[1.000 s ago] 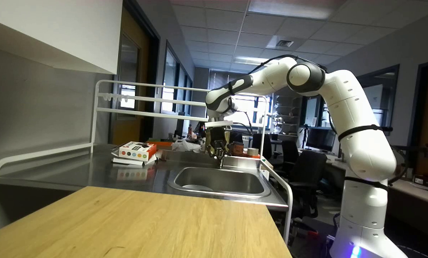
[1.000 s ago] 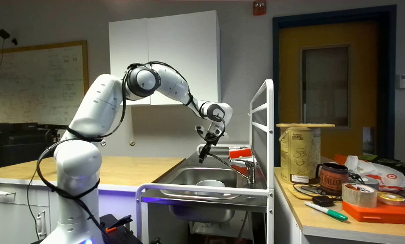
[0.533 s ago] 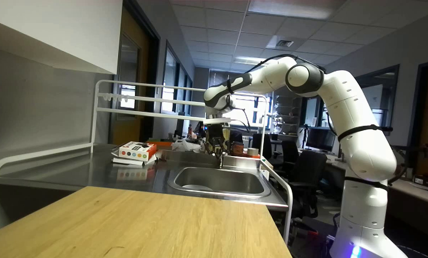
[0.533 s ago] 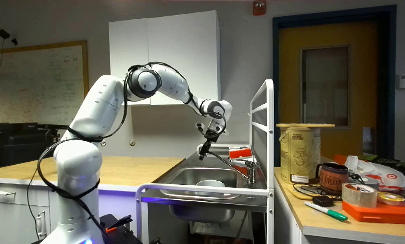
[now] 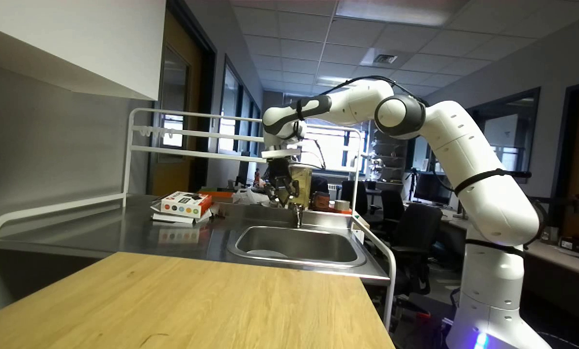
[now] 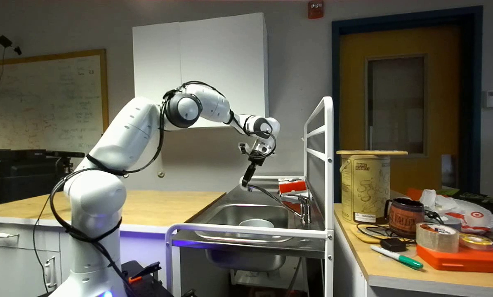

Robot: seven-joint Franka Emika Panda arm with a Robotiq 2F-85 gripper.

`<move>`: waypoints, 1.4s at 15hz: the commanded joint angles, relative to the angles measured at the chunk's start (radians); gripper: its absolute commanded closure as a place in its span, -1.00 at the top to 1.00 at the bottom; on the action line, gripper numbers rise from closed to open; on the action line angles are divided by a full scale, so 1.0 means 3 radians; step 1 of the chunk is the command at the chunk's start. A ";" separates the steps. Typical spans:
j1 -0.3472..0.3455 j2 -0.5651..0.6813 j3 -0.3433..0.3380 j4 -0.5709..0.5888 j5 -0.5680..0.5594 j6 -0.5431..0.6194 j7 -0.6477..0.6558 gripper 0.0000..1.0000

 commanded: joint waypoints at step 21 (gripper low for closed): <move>-0.0275 -0.0267 -0.0047 -0.0721 0.0189 0.0496 0.0032 1.00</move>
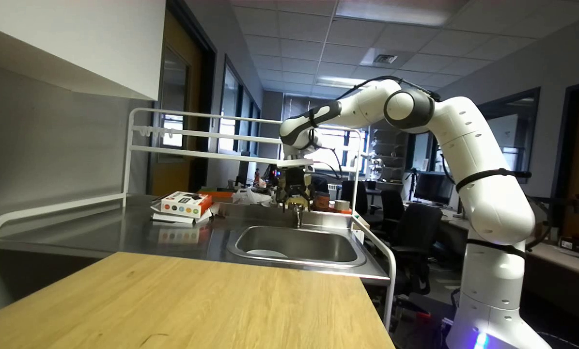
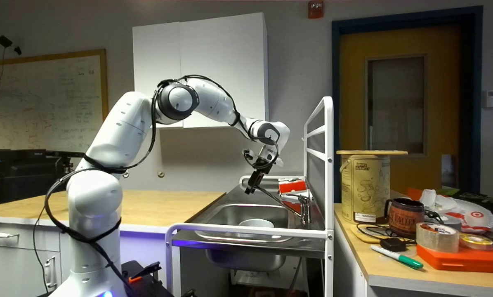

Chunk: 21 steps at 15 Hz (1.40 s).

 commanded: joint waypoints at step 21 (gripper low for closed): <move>-0.0070 0.0234 -0.0016 0.0113 -0.0026 0.0187 -0.0016 -0.28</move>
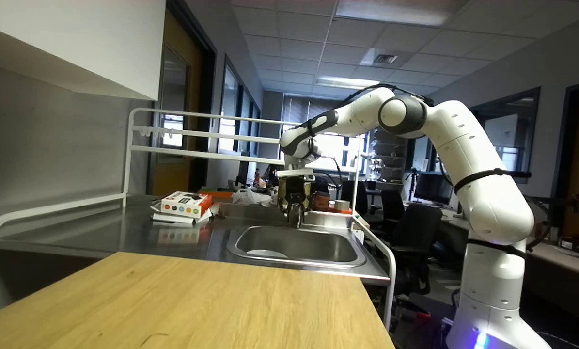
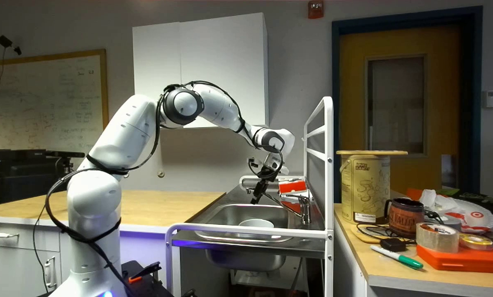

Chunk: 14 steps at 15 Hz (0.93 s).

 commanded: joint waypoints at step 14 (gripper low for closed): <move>0.0172 0.0647 0.0053 0.1310 -0.0091 -0.0915 0.0233 -0.90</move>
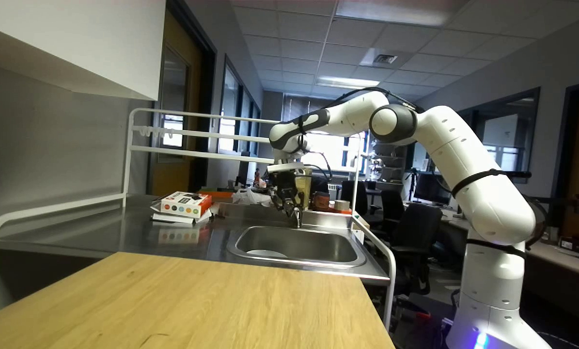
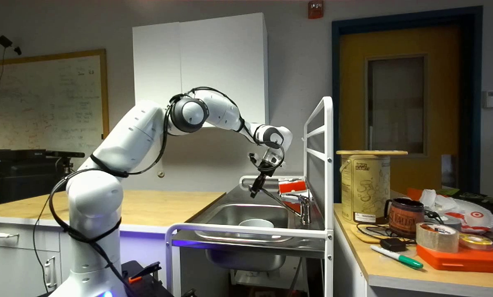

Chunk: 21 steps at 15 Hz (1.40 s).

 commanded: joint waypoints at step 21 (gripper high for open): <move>0.0079 0.1228 0.0056 0.2348 -0.0096 -0.1235 0.0257 -0.37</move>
